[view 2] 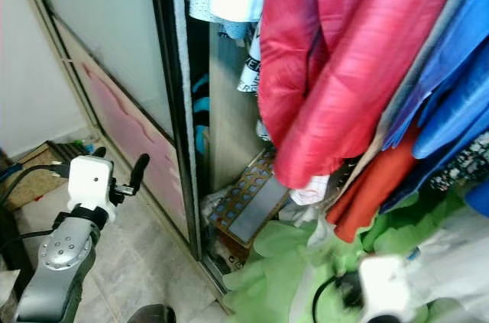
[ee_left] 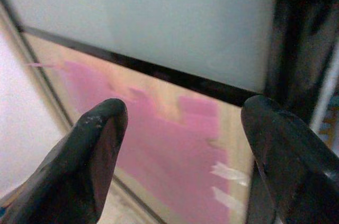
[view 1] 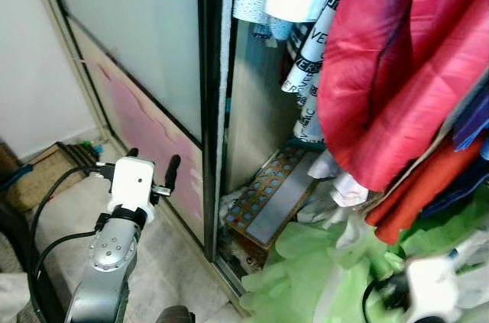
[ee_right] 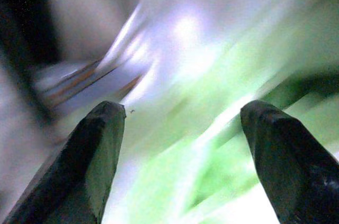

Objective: Clean up the room

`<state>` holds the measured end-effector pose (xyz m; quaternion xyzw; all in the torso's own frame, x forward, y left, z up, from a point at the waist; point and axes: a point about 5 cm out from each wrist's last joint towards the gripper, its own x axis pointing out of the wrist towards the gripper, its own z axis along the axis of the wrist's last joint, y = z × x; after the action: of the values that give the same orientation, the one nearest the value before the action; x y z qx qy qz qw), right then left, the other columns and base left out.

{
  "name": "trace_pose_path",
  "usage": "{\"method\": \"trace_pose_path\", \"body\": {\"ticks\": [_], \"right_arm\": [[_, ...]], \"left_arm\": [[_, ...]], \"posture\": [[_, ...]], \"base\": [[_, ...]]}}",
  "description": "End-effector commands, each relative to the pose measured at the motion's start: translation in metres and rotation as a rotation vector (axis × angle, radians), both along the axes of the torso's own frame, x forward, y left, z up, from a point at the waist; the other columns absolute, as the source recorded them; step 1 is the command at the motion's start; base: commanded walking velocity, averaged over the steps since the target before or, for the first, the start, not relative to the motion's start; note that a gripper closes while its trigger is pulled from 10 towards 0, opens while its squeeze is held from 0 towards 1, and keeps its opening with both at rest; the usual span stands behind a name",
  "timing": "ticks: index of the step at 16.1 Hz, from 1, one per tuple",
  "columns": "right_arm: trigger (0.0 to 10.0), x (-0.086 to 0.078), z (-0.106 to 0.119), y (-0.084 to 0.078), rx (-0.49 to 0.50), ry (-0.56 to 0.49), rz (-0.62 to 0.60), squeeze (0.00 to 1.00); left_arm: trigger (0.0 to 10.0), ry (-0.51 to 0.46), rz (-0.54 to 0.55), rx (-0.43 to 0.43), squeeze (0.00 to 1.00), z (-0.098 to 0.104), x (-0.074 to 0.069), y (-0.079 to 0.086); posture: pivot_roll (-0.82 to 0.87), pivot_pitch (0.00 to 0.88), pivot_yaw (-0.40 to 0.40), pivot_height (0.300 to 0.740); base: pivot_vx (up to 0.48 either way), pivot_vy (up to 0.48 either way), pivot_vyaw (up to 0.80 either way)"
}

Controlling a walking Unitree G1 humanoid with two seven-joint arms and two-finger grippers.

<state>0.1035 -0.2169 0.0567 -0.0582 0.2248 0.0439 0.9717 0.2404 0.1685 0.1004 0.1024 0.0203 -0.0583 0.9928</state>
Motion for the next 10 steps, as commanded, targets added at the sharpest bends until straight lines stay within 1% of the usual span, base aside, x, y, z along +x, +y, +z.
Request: {"method": "trace_pose_path", "body": {"ticks": [1, 2, 3, 4, 5, 6, 7, 8, 9, 10], "right_arm": [[10.0, 0.002, -0.007, 0.003, 0.073, 0.042, 0.023, 0.0], [10.0, 0.003, -0.011, 0.005, 0.09, 0.058, 0.033, 0.0], [10.0, 0.012, -0.031, 0.009, 0.123, 0.158, 0.158, 0.0], [10.0, 0.018, -0.04, 0.011, 0.161, 0.217, 0.23, 0.0], [10.0, 0.03, -0.052, 0.02, 0.24, 0.296, 0.351, 0.0], [10.0, 0.037, -0.056, 0.027, 0.265, 0.307, 0.386, 0.0], [10.0, 0.053, -0.059, 0.039, 0.277, 0.281, 0.435, 0.0], [10.0, 0.065, -0.054, 0.044, 0.293, 0.251, 0.446, 0.0], [10.0, 0.081, -0.038, 0.038, 0.299, 0.169, 0.438, 0.0], [10.0, 0.092, -0.03, 0.038, 0.287, 0.121, 0.444, 0.0]], "left_arm": [[10.0, -0.004, -0.033, -0.011, 0.0, 0.001, 0.005, -0.005], [10.0, -0.001, -0.036, -0.013, 0.0, 0.0, 0.006, -0.005], [10.0, 0.003, -0.042, -0.015, 0.0, 0.0, 0.009, -0.006], [10.0, 0.005, -0.044, -0.016, 0.0, 0.0, 0.01, -0.006], [10.0, 0.01, -0.05, -0.016, 0.0, -0.001, 0.011, -0.007], [10.0, 0.012, -0.052, -0.015, 0.0, -0.002, 0.012, -0.008], [10.0, 0.016, -0.051, -0.013, 0.0, -0.003, 0.012, -0.008], [10.0, 0.017, -0.049, -0.009, 0.0, -0.003, 0.013, -0.009], [10.0, 0.02, -0.043, -0.002, 0.0, -0.004, 0.013, -0.009], [10.0, 0.023, -0.038, 0.006, 0.0, -0.004, 0.013, -0.008]], "posture": [[-0.06, 0.0, -0.06, 0.74], [-0.07, 0.0, -0.06, 0.74], [-0.07, 0.0, -0.059, 0.74], [-0.06, 0.0, -0.06, 0.74], [-0.06, 0.0, -0.062, 0.74], [-0.06, 0.0, -0.062, 0.74], [-0.05, 0.0, -0.065, 0.74], [-0.05, 0.0, -0.067, 0.74], [-0.04, 0.0, -0.071, 0.74], [-0.03, 0.0, -0.073, 0.74]], "base": [[0.0, 0.0, 0.0], [0.0, 0.0, 0.0], [0.0, 0.0, 0.0], [0.0, 0.0, 0.0], [0.0, 0.0, 0.0], [0.0, 0.0, 0.0], [0.0, 0.0, 0.0], [0.0, 0.0, 0.0], [0.0, 0.0, 0.0], [0.0, 0.0, 0.0]]}}
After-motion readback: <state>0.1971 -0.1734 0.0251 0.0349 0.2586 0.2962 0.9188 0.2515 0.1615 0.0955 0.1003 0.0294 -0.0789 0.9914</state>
